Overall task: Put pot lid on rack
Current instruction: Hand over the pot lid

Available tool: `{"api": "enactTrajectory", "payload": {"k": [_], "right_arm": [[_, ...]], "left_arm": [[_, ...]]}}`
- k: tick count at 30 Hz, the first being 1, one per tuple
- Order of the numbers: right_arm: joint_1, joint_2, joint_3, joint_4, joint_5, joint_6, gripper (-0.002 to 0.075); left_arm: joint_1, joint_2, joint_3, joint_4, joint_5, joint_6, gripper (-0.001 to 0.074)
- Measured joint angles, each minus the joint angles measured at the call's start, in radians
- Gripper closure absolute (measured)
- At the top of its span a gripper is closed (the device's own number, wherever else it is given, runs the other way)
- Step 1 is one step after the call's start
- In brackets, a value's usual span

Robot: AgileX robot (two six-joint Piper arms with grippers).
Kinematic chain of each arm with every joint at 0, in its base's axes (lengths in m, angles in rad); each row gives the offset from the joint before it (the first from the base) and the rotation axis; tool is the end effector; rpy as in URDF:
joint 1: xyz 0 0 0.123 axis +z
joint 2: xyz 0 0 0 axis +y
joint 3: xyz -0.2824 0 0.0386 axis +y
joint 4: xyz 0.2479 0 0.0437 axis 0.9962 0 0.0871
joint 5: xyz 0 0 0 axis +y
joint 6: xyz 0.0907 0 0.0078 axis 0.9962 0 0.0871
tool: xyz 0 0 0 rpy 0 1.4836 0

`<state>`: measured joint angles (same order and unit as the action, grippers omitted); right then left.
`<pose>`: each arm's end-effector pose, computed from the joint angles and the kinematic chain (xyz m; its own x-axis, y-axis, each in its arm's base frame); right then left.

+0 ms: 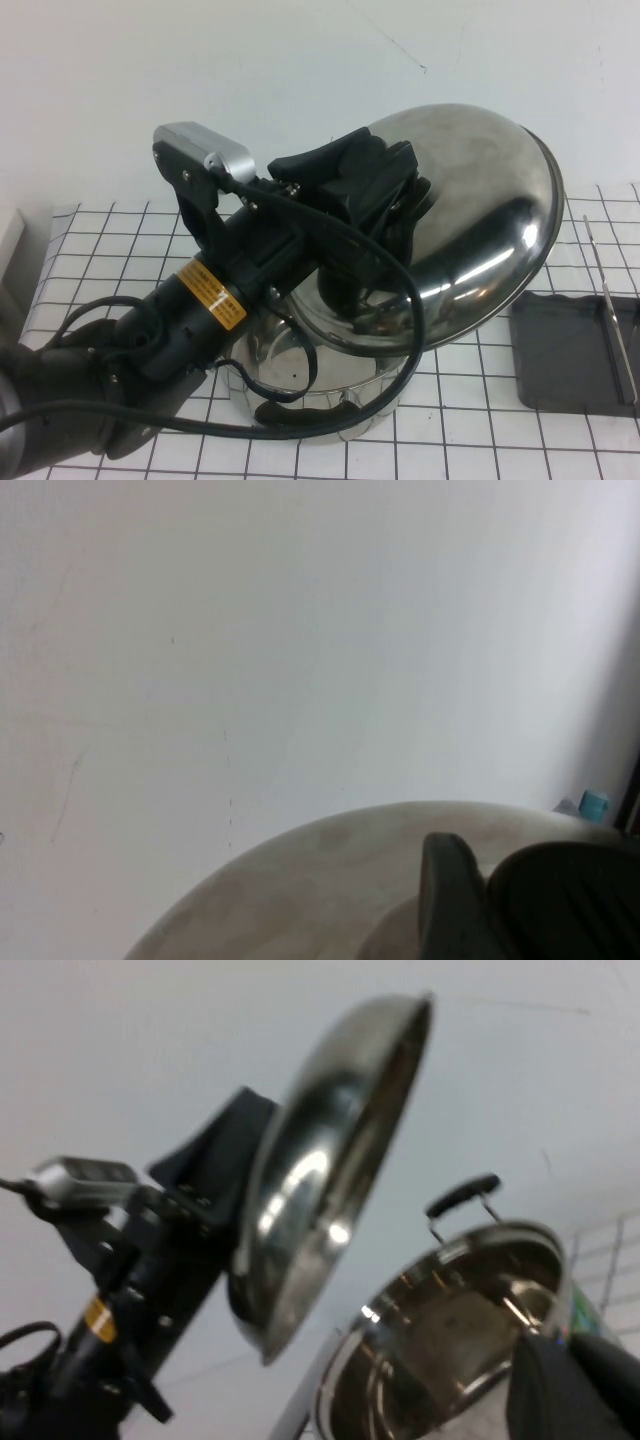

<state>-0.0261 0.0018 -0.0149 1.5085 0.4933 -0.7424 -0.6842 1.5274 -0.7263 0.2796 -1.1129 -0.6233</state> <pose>0.0461 0.0420 0.2144 -0.2597 0.6126 -0.7465 -0.3716 0.6501 0.6628 0.2276 -0.2147 0.2921 -0.1222 -0.4965 -0.8594 0.8328 0.4197 -0.3609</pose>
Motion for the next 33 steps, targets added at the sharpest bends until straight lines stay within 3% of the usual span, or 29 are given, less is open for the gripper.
{"api": "enactTrajectory", "payload": {"k": [3, 9, 12, 22, 33], "right_arm": [[0.0, 0.066, -0.054, 0.129, 0.036, -0.177, 0.0643], [0.0, 0.245, -0.149, 0.178, 0.118, -0.325, 0.0308], [0.0, 0.344, -0.188, 0.179, 0.156, -0.362, 0.0221], [0.0, 0.542, -0.249, 0.181, 0.211, -0.518, 0.0185], [0.0, 0.593, -0.258, 0.181, 0.228, -0.506, 0.0184]], "left_arm": [[0.0, 0.0, 0.0, 0.0, -0.002, -0.018, 0.0412], [0.0, 0.0, 0.0, 0.001, -0.003, -0.076, 0.0412], [0.0, 0.0, 0.0, 0.001, -0.003, -0.085, 0.0412], [0.0, 0.0, 0.0, 0.001, 0.03, -0.09, 0.0412], [0.0, 0.0, 0.0, 0.001, 0.032, -0.09, 0.0412]]}}
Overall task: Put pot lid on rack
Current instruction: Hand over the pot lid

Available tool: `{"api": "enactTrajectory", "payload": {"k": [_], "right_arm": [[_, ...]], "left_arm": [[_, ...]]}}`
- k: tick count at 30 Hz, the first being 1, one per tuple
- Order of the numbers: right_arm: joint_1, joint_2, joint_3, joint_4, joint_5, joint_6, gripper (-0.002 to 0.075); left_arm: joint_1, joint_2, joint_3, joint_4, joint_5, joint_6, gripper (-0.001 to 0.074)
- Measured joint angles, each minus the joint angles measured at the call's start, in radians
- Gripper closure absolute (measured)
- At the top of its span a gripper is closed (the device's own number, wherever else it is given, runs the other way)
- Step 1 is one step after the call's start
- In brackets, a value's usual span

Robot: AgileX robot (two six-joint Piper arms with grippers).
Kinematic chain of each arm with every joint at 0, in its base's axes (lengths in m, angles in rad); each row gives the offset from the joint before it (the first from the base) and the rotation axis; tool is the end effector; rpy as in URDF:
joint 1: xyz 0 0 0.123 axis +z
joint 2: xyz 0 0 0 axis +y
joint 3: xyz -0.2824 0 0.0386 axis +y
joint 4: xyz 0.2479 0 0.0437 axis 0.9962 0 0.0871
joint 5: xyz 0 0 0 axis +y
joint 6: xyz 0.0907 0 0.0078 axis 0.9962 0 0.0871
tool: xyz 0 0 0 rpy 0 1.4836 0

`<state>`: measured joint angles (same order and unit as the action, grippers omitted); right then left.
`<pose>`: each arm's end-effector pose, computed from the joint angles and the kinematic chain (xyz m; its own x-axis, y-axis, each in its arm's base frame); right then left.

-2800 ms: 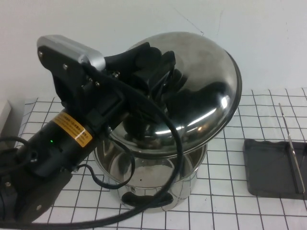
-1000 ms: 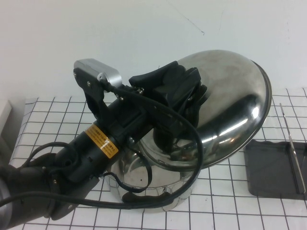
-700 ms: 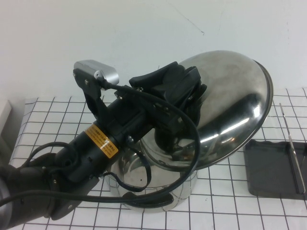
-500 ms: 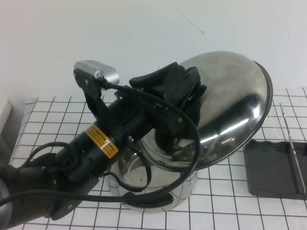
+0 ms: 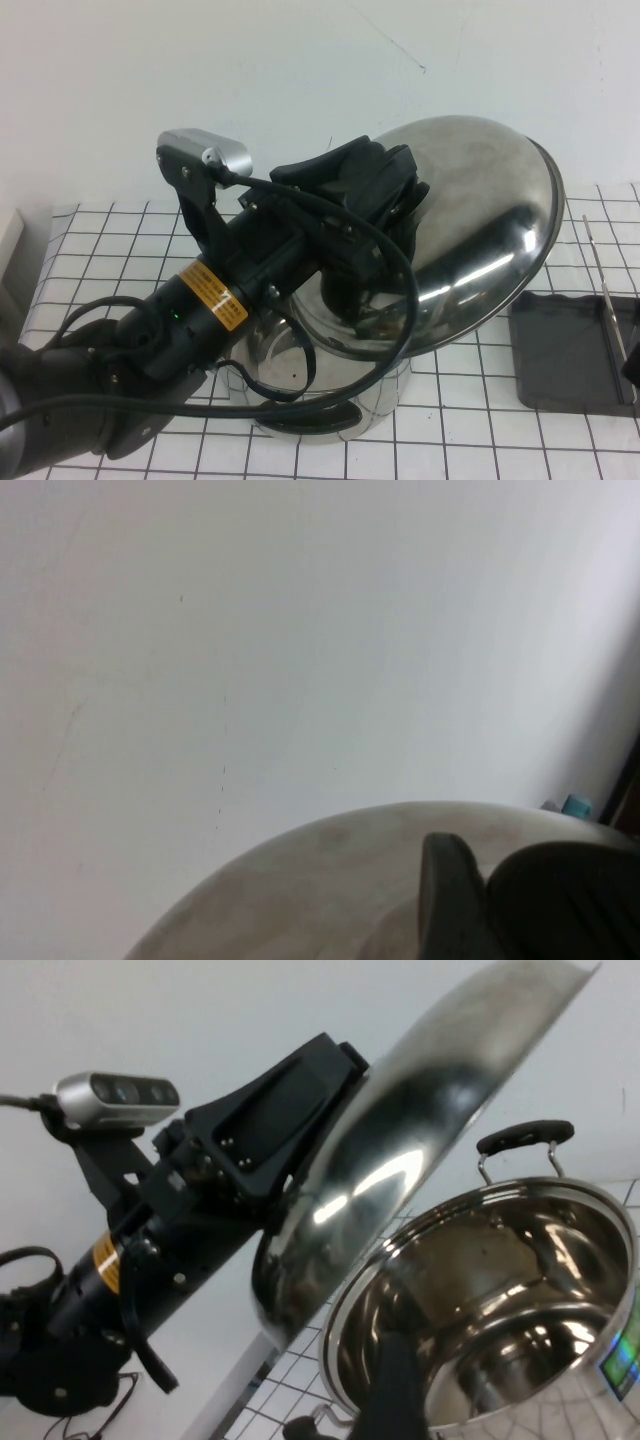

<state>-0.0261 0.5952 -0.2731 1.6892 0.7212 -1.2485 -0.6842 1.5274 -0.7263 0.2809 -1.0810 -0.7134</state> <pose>0.1064 0.0570 0.2673 -0.4068 0.3590 -0.8400 -0.4986 0.6832 0.5335 0.2286 -0.2152 0.2894 -0.2098 -0.5130 -0.8323 0.8076 0.3889 -0.4433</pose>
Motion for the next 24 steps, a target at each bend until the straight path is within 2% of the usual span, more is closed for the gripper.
{"api": "enactTrajectory", "payload": {"k": [10, 24], "right_arm": [[-0.002, 0.046, -0.118, 0.0, -0.003, 0.01, 0.0184], [-0.002, 0.4, -0.283, 0.0, 0.184, 0.034, 0.0184]], "left_arm": [[0.0, 0.0, 0.0, 0.0, 0.0, -0.044, 0.0412], [0.0, 0.0, 0.0, 0.003, -0.029, -0.046, 0.0412]]}}
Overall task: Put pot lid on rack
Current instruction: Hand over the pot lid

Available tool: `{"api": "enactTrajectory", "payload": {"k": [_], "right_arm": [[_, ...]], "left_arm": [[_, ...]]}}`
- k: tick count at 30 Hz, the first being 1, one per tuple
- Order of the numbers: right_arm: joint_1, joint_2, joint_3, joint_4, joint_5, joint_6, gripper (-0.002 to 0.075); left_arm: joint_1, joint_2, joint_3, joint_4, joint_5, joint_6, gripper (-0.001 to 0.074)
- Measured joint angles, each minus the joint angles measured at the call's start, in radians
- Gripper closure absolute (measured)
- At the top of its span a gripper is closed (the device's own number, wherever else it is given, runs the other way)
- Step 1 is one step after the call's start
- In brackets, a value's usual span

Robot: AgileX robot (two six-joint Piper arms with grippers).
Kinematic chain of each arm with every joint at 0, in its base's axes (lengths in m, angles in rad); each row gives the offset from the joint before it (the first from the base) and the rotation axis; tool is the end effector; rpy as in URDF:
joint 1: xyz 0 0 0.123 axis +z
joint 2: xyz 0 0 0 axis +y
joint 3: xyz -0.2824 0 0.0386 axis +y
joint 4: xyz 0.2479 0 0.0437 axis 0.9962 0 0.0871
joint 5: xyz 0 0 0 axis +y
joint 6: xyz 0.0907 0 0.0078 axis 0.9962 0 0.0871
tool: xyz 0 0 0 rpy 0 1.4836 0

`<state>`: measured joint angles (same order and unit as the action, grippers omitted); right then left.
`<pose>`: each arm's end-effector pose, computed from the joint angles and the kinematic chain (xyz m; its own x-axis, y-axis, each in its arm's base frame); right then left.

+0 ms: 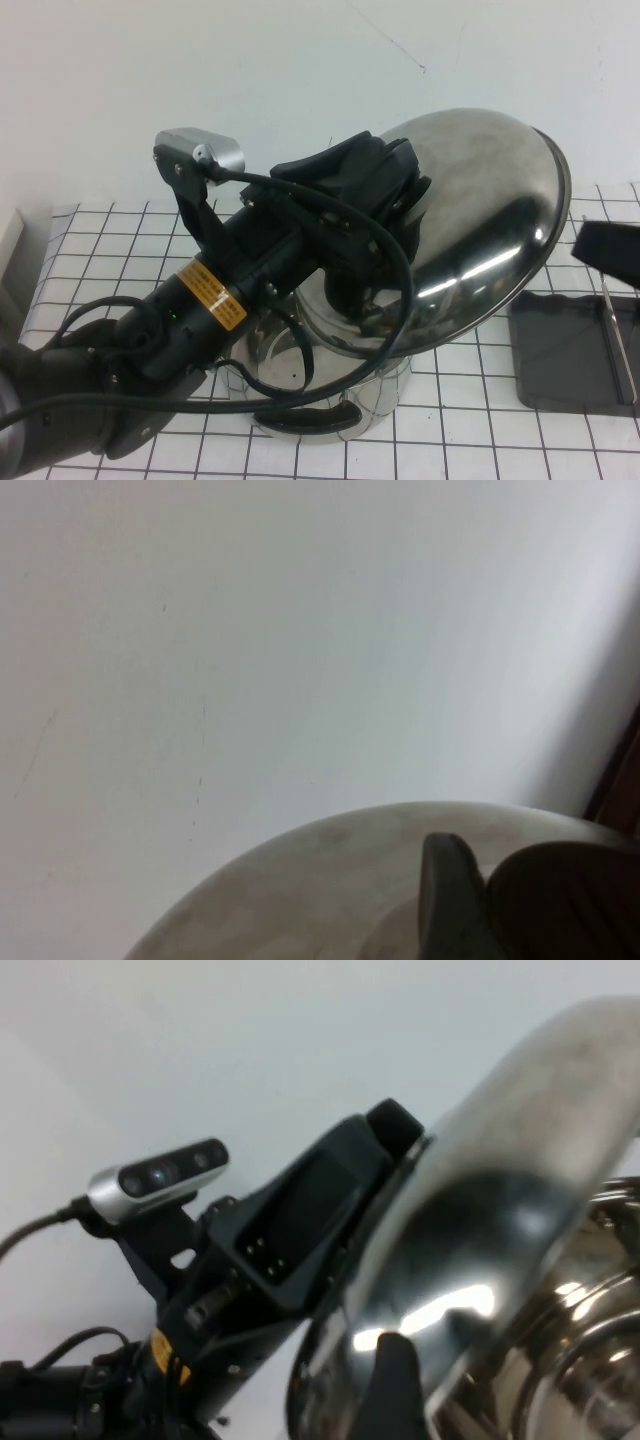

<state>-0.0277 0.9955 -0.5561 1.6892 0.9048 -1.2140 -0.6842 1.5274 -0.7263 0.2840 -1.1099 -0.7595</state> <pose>0.1792 0.0662 0.3036 -0.5607 0.3406 -0.7547 -0.5333 0.5486 0.6439 0.2274 -0.2150 0.2917 -0.2352 -0.5445 -0.8051 0.8094 0.3489 -0.4724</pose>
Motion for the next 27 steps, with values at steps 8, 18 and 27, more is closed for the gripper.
{"api": "enactTrajectory", "payload": {"k": [8, 18, 27], "right_arm": [[0.01, 0.187, -0.146, -0.002, 0.093, 0.006, 0.0183], [0.152, 0.369, -0.274, 0.001, 0.124, 0.028, 0.0278], [0.173, 0.369, -0.283, 0.013, 0.149, -0.002, 0.0601]], "left_arm": [[0.0, 0.0, 0.0, 0.023, -0.002, -0.009, 0.0412], [0.0, 0.0, 0.0, 0.076, -0.002, -0.021, 0.0412], [0.002, 0.002, 0.0, 0.056, 0.039, -0.017, 0.0379]]}}
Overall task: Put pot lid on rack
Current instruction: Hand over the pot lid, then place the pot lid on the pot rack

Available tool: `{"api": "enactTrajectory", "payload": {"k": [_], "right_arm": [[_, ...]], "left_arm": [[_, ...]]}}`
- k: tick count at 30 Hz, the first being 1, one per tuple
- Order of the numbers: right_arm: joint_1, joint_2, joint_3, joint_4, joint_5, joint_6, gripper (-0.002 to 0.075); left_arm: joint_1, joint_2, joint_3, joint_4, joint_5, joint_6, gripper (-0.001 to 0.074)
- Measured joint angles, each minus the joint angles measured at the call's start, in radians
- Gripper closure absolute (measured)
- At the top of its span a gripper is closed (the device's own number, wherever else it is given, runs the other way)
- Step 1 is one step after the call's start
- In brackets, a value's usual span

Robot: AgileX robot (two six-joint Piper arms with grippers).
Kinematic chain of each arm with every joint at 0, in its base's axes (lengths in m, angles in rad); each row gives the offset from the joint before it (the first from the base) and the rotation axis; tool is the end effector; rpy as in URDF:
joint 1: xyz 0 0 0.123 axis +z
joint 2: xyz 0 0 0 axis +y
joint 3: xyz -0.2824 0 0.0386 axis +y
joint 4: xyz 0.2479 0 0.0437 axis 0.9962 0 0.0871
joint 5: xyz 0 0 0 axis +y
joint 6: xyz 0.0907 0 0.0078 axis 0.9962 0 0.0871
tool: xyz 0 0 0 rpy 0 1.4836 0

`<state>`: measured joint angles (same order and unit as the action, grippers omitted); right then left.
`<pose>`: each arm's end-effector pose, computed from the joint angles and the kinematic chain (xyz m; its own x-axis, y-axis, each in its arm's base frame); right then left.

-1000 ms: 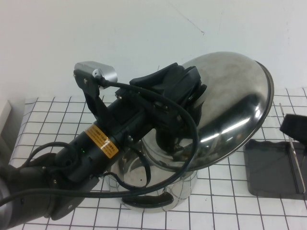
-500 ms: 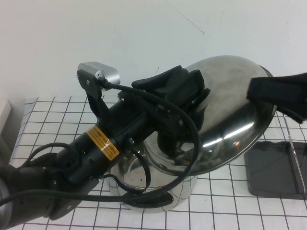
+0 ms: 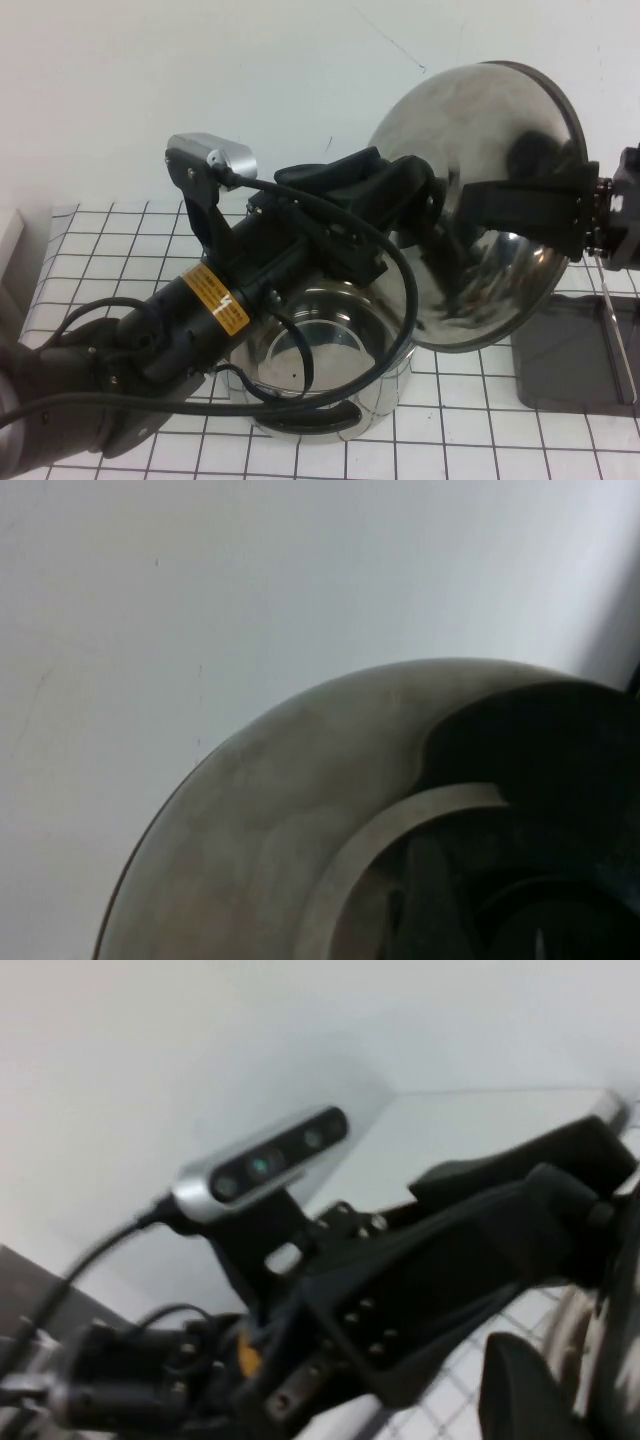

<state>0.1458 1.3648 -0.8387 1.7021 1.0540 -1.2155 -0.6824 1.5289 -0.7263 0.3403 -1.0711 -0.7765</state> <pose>0.2472 0.1157 0.3110 -0.6948 0.1943 -0.6925 -0.6196 0.3272 0.7135 0.2259 -0.2179 0.2870 -0.2610 -0.4921 -0.8305 0.8152 0.3485 -0.4627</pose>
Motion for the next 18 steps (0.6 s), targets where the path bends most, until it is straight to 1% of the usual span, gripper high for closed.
{"api": "enactTrajectory", "payload": {"k": [2, 4, 8, 11, 13, 15, 16, 18], "right_arm": [[0.0, -0.013, 0.0, -0.019, -0.028, -0.035, 0.0601], [0.0, -0.031, -0.002, -0.027, -0.045, -0.068, 0.0601], [0.0, -0.094, -0.026, -0.047, -0.084, -0.098, 0.0601], [0.0, -0.167, -0.043, -0.146, -0.158, -0.059, 0.0601], [0.0, -0.22, -0.047, -0.27, -0.226, 0.004, 0.0601], [0.0, -0.279, -0.049, -0.435, -0.281, 0.102, 0.0601], [0.0, -0.302, -0.049, -0.505, -0.297, 0.148, 0.0601], [0.0, -0.354, -0.049, -0.684, -0.317, 0.275, 0.0601]], "left_arm": [[0.0, 0.0, -0.001, 0.0, 0.0, -0.002, 0.0316], [0.001, 0.0, -0.002, 0.0, 0.0, -0.004, 0.0272], [0.003, 0.0, -0.002, 0.007, -0.001, 0.013, 0.0242], [0.017, 0.0, -0.002, 0.053, -0.003, 0.022, 0.0239], [0.034, -0.002, -0.002, 0.106, -0.001, 0.022, 0.024], [0.059, -0.011, -0.002, 0.159, 0.009, 0.015, 0.0262], [0.071, -0.017, -0.002, 0.191, 0.015, 0.012, 0.0293], [0.089, -0.037, -0.002, 0.251, 0.033, -0.001, 0.0379]]}}
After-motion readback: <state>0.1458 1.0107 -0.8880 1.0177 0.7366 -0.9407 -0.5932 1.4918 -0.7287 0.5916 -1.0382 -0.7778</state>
